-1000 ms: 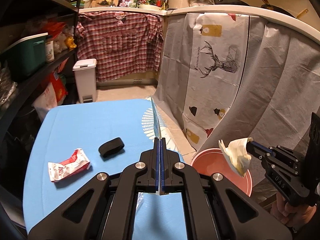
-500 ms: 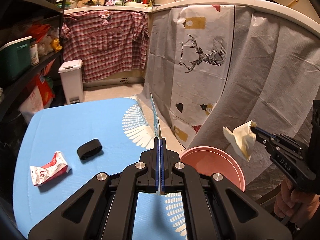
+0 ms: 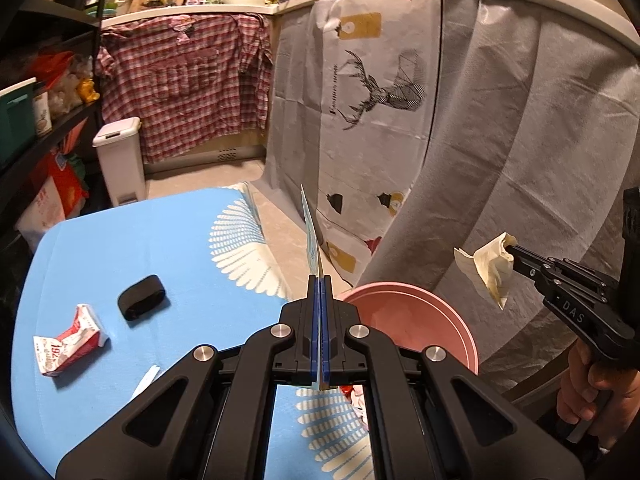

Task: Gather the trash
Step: 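Carry the panda pouch and white tissue over the pink bin with both tools, then open the left tool to drop the pouch while the right tool drops the tissue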

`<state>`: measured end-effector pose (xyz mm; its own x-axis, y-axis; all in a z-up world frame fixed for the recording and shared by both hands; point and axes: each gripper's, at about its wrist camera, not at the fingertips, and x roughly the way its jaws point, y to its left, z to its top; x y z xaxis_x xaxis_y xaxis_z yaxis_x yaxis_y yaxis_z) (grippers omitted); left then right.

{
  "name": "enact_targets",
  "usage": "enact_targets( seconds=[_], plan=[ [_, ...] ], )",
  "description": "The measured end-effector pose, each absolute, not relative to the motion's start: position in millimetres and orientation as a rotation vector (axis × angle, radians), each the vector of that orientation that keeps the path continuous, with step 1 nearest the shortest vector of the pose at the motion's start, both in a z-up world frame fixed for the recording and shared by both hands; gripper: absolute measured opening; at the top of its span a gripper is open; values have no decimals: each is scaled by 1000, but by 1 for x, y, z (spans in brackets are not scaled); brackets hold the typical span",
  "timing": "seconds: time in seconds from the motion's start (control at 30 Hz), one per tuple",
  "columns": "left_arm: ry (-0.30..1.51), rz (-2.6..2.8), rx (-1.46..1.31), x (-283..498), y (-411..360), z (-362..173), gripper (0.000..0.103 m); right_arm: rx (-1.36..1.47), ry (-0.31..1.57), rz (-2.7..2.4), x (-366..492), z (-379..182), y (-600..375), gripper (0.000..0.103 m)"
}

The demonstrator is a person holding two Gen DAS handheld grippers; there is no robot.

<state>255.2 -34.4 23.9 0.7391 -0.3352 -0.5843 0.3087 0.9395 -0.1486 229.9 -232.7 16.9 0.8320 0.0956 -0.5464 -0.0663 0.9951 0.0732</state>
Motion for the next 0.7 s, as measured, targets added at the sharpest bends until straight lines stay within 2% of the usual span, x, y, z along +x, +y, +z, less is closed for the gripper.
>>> enact_targets(
  seconds=[0.7],
  plan=[
    [729,-477,19,260,-91,-5,1,55,676,48,244,-8,-245,2]
  ],
)
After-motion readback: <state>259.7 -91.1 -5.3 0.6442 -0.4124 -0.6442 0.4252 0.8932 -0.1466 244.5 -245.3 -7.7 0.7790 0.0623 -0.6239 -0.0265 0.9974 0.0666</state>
